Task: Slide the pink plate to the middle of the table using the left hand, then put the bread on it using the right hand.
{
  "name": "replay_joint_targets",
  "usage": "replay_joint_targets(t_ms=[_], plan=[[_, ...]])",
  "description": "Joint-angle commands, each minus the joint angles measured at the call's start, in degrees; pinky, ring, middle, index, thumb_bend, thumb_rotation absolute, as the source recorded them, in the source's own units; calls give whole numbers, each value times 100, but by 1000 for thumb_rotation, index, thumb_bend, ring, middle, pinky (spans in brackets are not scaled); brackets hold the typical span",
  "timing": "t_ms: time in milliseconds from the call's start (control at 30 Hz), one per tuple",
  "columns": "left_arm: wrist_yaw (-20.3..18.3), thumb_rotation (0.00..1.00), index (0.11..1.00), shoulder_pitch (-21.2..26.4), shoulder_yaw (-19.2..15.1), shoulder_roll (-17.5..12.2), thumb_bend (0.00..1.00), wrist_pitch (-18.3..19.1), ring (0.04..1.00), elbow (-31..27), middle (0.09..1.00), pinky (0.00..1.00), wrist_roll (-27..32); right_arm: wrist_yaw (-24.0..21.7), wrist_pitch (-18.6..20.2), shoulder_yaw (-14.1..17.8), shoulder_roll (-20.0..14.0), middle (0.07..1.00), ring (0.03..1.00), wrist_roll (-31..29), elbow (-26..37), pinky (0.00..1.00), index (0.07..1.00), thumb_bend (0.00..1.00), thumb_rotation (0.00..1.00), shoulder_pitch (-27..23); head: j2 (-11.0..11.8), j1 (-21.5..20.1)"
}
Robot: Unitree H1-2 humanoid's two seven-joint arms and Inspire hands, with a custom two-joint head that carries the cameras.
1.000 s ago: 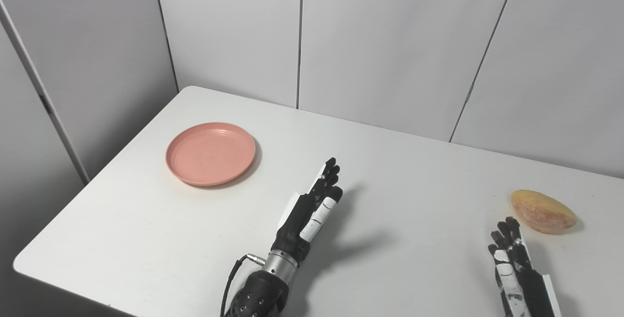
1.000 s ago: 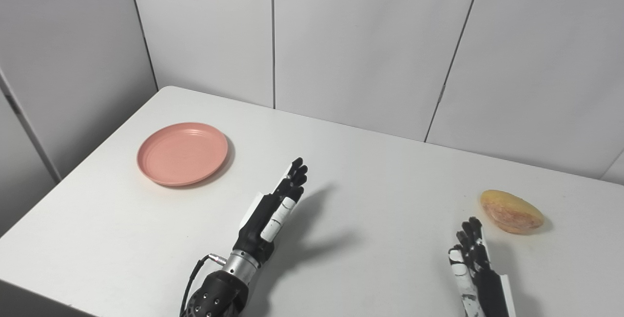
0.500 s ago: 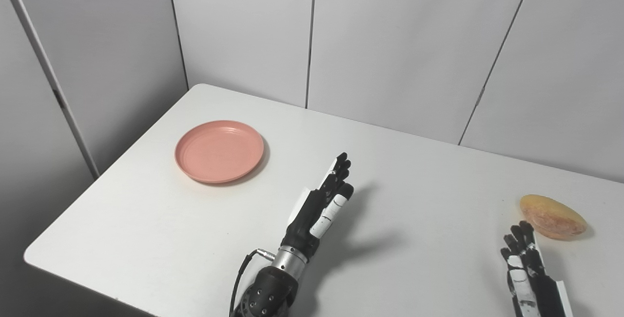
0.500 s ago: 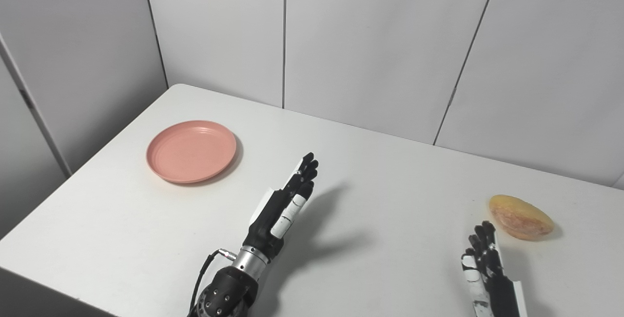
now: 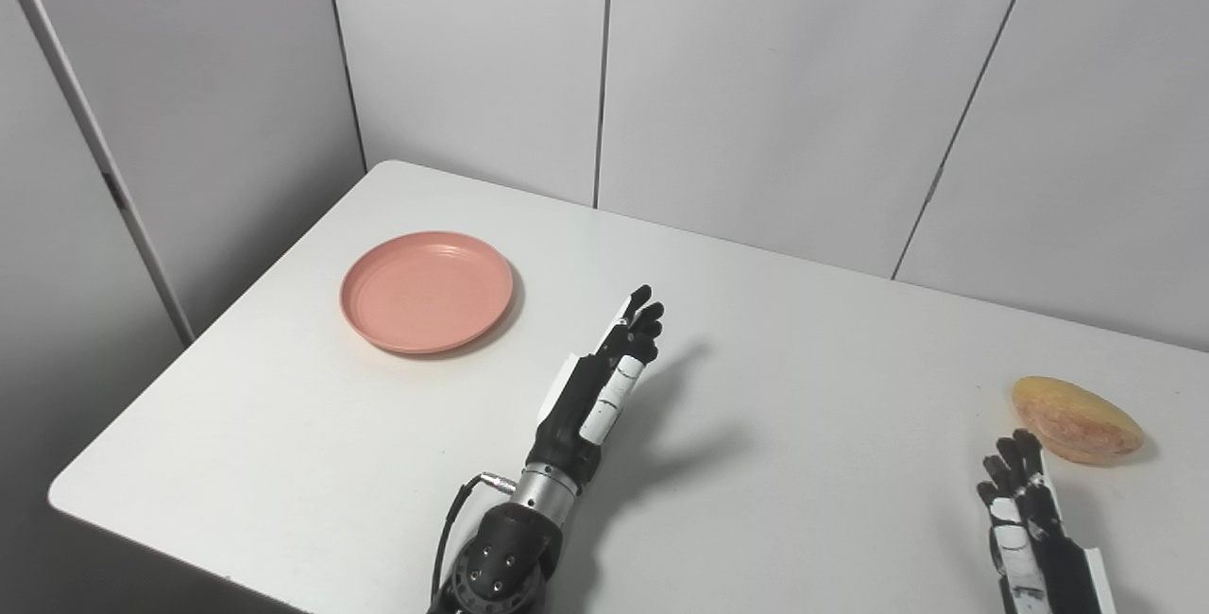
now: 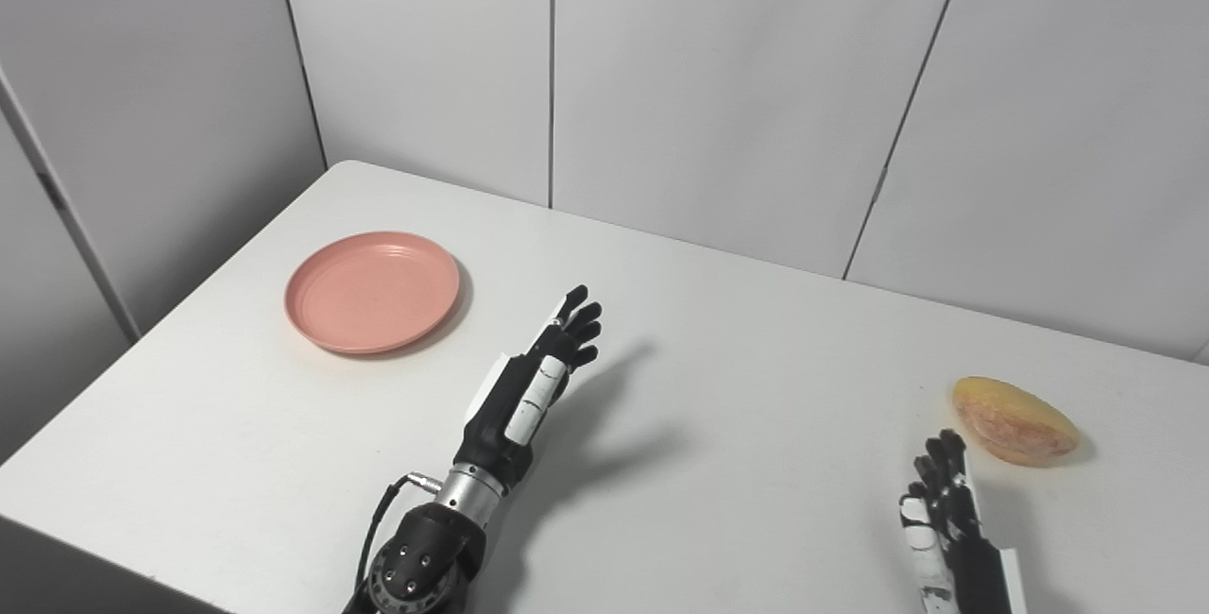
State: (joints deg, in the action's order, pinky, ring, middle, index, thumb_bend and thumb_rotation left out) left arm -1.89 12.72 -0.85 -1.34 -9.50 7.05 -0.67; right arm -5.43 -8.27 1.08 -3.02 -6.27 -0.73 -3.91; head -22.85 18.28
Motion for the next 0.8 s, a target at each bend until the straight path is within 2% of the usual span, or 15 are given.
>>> replay_joint_targets(t_ms=[0,100,200,400,500,600,767], plan=[[53,984,934,244,6,-285,792,-67,933,-468,934,890,-331,-15,-125,18,1,1000,1000,-55,246,1000,1000,447,774,-63,-1,3],[161,967,904,384,-142,-553,844,-79,927,-702,917,877,-541,-30,-103,24,-1,1000,1000,-99,265,1000,1000,442,749,-62,-6,47],[270,977,899,491,-280,-779,835,-118,919,-761,918,874,-679,-41,-62,10,-21,1000,1000,-92,296,1000,1000,439,759,-58,11,85],[314,997,909,725,-584,-1098,836,-357,909,-405,919,900,-457,-35,-28,-6,-11,1000,1000,-77,331,1000,1000,444,752,-31,27,168],[307,1000,912,844,-724,-1275,853,-194,921,-453,924,918,-464,-27,11,-13,4,1000,1000,-85,377,1000,1000,464,745,-23,23,177],[282,1000,900,929,-829,-1453,814,-80,927,-592,920,919,-491,-20,47,-18,14,1000,1000,-95,405,1000,1000,473,734,-14,47,197],[306,1000,890,1115,-1019,-1832,807,-35,897,-440,905,864,-529,-39,92,-24,11,1000,1000,-123,439,1000,1000,460,732,-4,46,182]])
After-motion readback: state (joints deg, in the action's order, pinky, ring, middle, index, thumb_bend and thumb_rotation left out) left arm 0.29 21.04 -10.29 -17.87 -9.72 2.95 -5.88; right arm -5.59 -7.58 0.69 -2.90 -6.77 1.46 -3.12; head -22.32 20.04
